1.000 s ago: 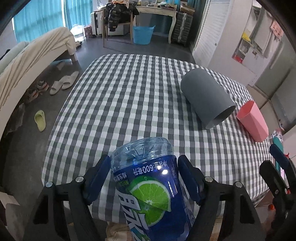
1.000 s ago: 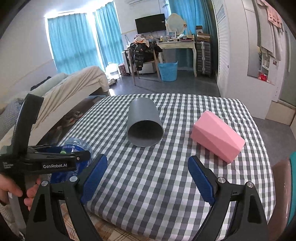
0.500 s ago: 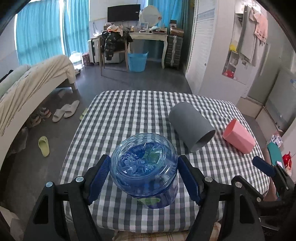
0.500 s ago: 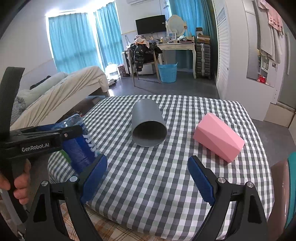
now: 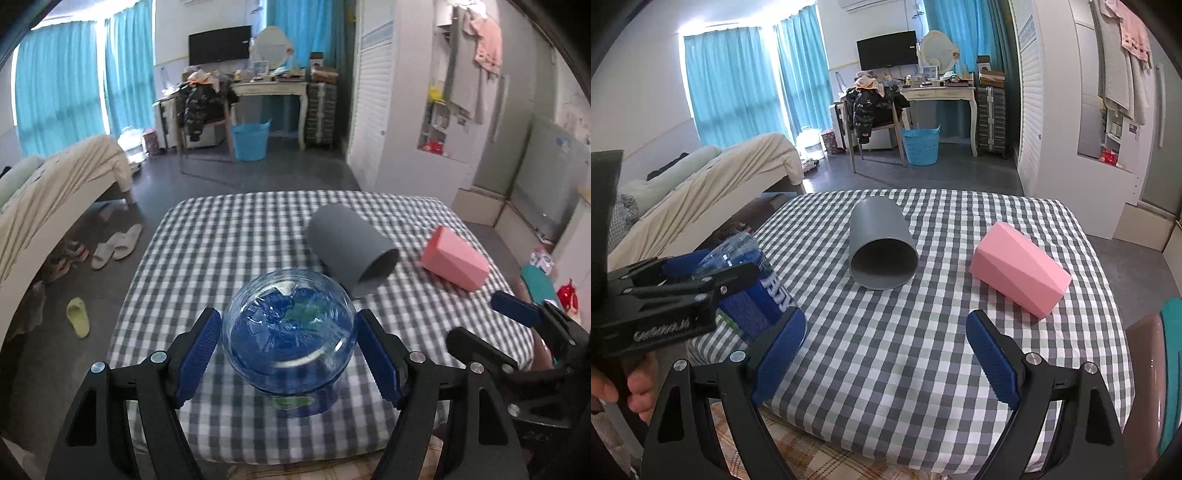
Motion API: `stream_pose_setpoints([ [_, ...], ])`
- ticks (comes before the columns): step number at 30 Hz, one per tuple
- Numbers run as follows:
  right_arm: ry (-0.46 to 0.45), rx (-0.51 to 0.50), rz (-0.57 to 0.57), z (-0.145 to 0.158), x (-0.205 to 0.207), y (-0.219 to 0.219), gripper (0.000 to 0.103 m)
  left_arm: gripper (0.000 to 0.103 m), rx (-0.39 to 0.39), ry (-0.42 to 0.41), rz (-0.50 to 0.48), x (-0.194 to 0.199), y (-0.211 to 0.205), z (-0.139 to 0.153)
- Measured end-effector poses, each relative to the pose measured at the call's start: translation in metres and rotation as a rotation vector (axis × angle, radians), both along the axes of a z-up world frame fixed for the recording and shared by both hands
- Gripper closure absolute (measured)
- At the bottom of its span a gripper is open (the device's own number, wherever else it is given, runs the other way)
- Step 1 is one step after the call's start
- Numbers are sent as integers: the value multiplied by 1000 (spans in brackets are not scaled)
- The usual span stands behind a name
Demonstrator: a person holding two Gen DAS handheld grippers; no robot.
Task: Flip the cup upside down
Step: 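Rotate the held bottle with the left gripper so its cap points up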
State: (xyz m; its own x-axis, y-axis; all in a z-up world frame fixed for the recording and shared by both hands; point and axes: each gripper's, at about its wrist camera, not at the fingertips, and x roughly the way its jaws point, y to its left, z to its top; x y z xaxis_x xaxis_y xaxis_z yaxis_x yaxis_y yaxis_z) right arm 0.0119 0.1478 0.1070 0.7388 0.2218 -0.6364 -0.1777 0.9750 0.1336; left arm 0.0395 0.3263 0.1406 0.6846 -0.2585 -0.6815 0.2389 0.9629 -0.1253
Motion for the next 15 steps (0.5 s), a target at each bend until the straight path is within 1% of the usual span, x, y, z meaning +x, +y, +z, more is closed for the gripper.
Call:
stream_pose_setpoints([
  [4,4,2,-4,0,-1,-2,14,24,28,-34,-30,-7,-10,1],
  [8,7,3,-8,0,-2,-4,14,24,35,-40,-47,-10,-15,-2],
  [12,9,4,-14,-1,-3,-5,14,24,61,-12,-54,-7,-19,-13],
  [15,12,6,-16,-2,-4,-7,14,24,42,30,-67,-4,-19,-28],
])
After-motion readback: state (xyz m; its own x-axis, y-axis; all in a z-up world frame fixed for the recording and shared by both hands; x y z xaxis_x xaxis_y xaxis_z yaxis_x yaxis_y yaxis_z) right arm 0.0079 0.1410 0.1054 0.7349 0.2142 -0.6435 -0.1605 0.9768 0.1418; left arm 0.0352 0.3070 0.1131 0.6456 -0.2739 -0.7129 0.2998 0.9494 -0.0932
